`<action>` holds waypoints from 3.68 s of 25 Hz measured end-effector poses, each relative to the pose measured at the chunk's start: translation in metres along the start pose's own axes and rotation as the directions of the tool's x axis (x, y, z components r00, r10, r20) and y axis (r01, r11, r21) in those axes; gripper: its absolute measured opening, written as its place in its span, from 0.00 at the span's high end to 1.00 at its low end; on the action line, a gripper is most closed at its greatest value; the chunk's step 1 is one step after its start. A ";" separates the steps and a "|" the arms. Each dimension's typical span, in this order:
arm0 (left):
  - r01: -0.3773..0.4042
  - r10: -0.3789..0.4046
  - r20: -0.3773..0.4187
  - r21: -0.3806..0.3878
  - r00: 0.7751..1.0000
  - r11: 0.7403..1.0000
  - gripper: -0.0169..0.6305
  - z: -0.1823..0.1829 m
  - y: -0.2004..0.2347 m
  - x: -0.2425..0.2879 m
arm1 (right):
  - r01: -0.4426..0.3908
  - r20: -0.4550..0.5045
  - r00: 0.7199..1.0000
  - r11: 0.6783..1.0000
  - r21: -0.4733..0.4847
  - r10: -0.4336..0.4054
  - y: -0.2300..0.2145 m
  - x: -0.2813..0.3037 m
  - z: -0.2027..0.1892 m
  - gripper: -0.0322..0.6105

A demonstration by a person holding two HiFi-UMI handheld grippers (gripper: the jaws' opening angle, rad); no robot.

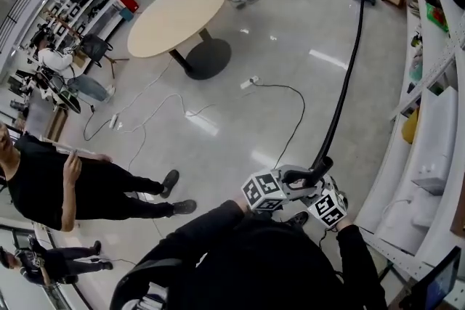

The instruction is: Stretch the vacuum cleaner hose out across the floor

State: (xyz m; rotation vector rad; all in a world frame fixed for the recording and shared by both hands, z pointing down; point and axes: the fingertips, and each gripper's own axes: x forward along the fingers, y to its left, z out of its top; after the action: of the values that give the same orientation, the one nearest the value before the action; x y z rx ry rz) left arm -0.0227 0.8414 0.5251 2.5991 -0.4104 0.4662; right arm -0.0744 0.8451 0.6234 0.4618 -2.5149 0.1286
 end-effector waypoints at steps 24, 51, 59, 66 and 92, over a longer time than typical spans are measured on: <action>0.066 0.010 -0.212 0.347 0.977 0.936 0.72 -0.177 0.069 -0.088 | 0.166 -0.400 0.914 0.835 0.524 0.069 0.047 0.057 0.079 0.70; -0.100 0.156 -0.506 0.137 0.848 0.986 0.55 -0.352 0.044 -0.167 | 0.357 -0.546 0.837 0.797 0.488 -0.041 0.116 0.065 -0.134 0.71; -0.215 0.126 -0.573 -0.090 0.810 0.972 0.55 -0.412 0.043 -0.174 | 0.373 -0.514 0.857 0.737 0.563 -0.040 0.122 0.110 -0.270 0.71; -0.209 0.105 -0.573 -0.118 0.813 0.971 0.55 -0.433 0.031 -0.139 | 0.351 -0.523 0.852 0.699 0.623 0.038 0.187 0.160 -0.378 0.71; -0.316 0.085 -0.532 -0.361 0.843 0.877 0.55 -0.544 0.071 -0.115 | 0.295 -0.472 0.865 0.587 0.754 0.171 0.236 0.258 -0.467 0.56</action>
State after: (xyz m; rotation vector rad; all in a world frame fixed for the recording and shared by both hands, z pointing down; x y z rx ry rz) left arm -0.2887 1.0715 0.9612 1.9083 -0.5414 0.9777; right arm -0.1133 1.0774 1.1565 0.7528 -1.7647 1.2624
